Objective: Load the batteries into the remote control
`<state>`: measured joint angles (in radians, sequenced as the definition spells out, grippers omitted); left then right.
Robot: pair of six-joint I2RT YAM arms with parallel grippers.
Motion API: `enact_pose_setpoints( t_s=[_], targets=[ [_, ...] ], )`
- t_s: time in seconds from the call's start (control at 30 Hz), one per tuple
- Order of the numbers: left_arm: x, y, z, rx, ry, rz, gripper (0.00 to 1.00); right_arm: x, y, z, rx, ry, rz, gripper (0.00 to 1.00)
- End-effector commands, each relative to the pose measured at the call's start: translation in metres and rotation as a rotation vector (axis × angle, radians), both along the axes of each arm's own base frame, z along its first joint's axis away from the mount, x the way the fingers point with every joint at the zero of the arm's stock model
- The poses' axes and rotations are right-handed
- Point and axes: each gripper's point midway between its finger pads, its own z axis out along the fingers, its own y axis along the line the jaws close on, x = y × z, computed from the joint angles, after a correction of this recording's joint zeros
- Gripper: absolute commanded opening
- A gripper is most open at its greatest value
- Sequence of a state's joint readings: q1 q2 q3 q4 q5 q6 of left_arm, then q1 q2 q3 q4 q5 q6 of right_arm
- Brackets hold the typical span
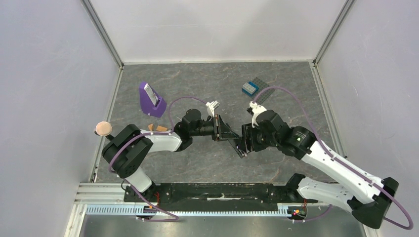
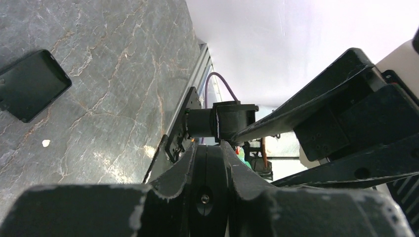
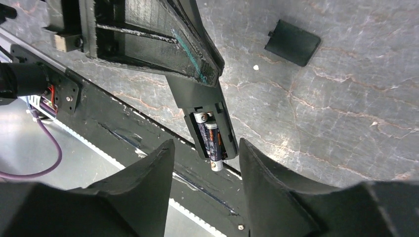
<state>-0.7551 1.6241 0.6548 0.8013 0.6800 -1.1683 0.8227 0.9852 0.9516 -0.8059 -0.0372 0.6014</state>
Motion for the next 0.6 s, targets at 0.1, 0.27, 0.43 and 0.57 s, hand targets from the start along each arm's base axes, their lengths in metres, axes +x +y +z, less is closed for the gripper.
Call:
enact_pose_setpoints(
  t_s=[0.1, 0.27, 0.43, 0.57],
  targets=[
    [0.003, -0.004, 0.051, -0.114, 0.012, 0.030, 0.02, 0.015, -0.001, 0.052, 0.214, -0.148, -0.155, 0.70],
    [0.009, -0.002, 0.071, -0.161, 0.105, 0.088, 0.02, 0.018, -0.004, 0.073, 0.450, -0.212, -0.275, 0.78],
    [0.015, 0.000, 0.083, -0.189, 0.175, 0.138, 0.02, 0.023, -0.004, 0.086, 0.603, -0.230, -0.360, 0.78],
    [0.018, 0.003, 0.099, -0.237, 0.185, 0.163, 0.02, 0.029, -0.011, 0.089, 0.646, -0.235, -0.440, 0.78]
  ],
)
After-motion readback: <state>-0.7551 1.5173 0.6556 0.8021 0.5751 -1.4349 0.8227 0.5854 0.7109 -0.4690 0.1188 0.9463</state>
